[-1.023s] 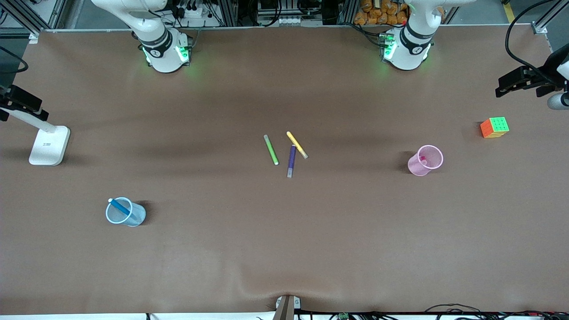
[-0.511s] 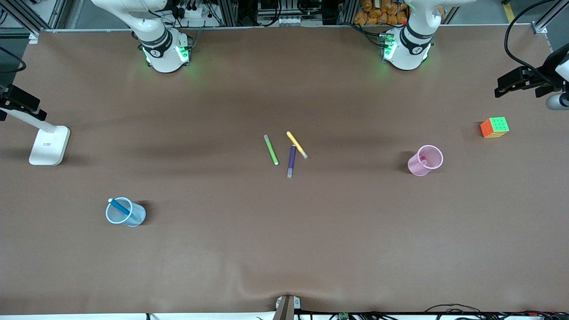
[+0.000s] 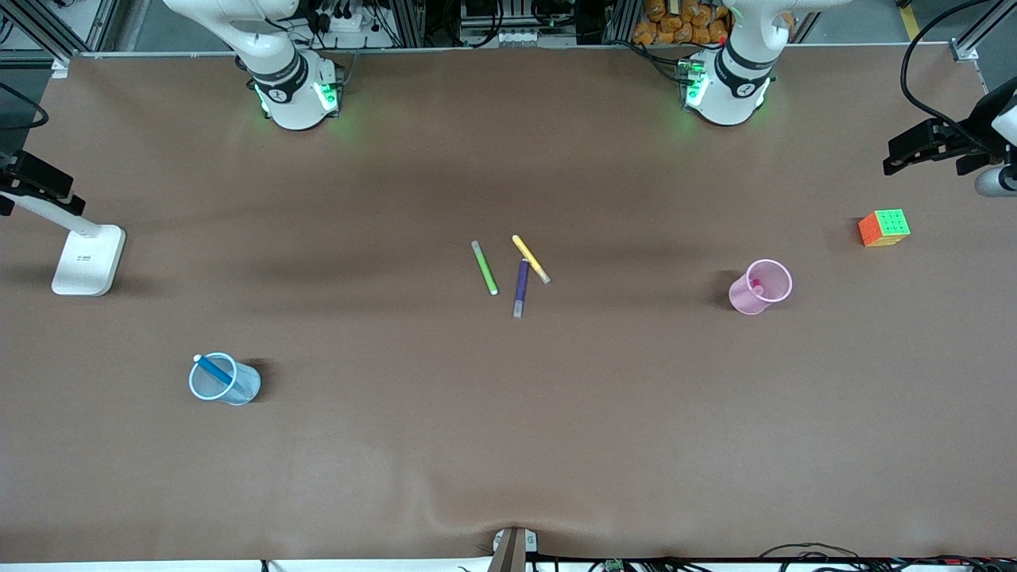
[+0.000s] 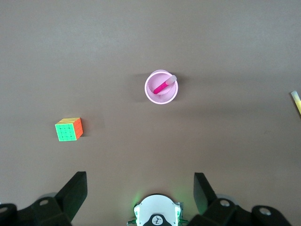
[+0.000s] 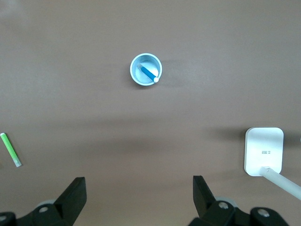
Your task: Place pink and blue markers in matching cups
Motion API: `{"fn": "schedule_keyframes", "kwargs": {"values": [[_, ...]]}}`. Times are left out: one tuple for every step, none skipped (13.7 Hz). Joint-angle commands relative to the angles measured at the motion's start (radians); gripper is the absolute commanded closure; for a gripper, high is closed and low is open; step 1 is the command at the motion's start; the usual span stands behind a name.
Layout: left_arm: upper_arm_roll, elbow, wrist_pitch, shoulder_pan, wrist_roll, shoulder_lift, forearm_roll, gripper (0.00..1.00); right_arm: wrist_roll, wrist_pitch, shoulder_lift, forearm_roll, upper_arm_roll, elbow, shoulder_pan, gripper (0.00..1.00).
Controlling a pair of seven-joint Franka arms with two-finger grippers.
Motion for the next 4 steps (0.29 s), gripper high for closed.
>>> {"fn": "schedule_keyframes", "kwargs": {"values": [[0.002, 0.030, -0.004, 0.005, 0.010, 0.017, -0.018, 0.00, 0.010, -0.029, -0.009, 0.006, 0.017, 0.006, -0.018, 0.00], [0.002, 0.030, -0.004, 0.005, 0.011, 0.017, -0.018, 0.00, 0.010, -0.034, -0.009, 0.006, 0.017, 0.006, -0.018, 0.00], [0.000, 0.030, -0.004, 0.003, 0.011, 0.017, -0.018, 0.00, 0.010, -0.034, -0.009, 0.006, 0.017, 0.007, -0.018, 0.00], [0.000, 0.028, -0.009, 0.002, 0.011, 0.017, -0.018, 0.00, 0.010, -0.034, -0.009, 0.006, 0.017, 0.007, -0.018, 0.00]]}}
